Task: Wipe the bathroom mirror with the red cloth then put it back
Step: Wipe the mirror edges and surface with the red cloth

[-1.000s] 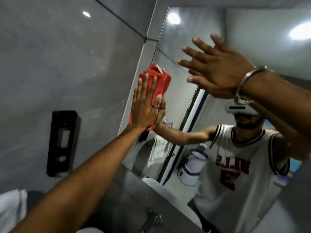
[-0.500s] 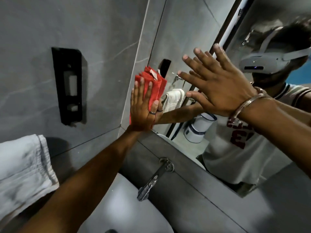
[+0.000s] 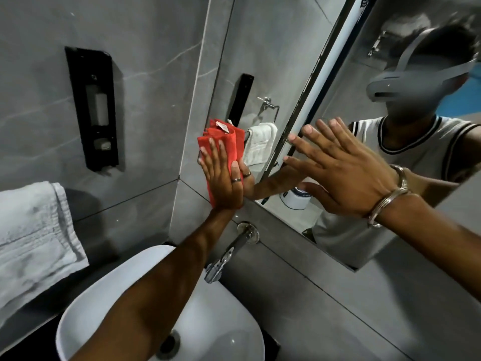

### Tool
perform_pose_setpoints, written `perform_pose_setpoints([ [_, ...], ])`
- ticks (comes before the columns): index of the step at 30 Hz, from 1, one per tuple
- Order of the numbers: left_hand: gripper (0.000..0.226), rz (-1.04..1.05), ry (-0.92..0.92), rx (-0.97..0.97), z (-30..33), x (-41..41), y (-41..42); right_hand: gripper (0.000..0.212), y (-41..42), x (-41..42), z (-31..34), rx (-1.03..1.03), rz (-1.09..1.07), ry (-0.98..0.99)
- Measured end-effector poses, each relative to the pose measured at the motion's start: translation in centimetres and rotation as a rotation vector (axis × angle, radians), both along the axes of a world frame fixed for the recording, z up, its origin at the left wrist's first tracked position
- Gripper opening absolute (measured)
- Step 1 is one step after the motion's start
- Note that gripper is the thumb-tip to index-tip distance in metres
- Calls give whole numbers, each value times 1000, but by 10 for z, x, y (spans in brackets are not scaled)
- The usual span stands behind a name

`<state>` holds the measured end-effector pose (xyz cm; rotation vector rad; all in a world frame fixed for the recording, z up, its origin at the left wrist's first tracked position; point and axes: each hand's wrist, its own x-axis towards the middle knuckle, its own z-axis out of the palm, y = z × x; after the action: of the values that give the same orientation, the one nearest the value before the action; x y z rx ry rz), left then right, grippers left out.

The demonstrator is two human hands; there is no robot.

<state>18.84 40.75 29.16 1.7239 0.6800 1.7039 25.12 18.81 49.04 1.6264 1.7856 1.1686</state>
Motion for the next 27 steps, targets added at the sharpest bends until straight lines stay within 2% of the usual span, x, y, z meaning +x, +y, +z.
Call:
perform_pose_setpoints([
  [5, 60, 58, 92, 53, -6, 10, -51, 62, -25, 6, -7, -7, -27, -32],
  [14, 62, 60, 180, 75, 8, 18, -149, 63, -85, 0, -6, 176, -134, -43],
  [20, 59, -87, 177, 226, 5, 28, -240, 60, -132, 2, -7, 220, -174, -44],
  [24, 60, -73, 182, 257, -8, 41, -278, 58, -167, 11, -15, 361, -84, -47],
  [27, 62, -102, 238, 396, -11, 44, -302, 63, -206, 24, -19, 460, -125, -36],
])
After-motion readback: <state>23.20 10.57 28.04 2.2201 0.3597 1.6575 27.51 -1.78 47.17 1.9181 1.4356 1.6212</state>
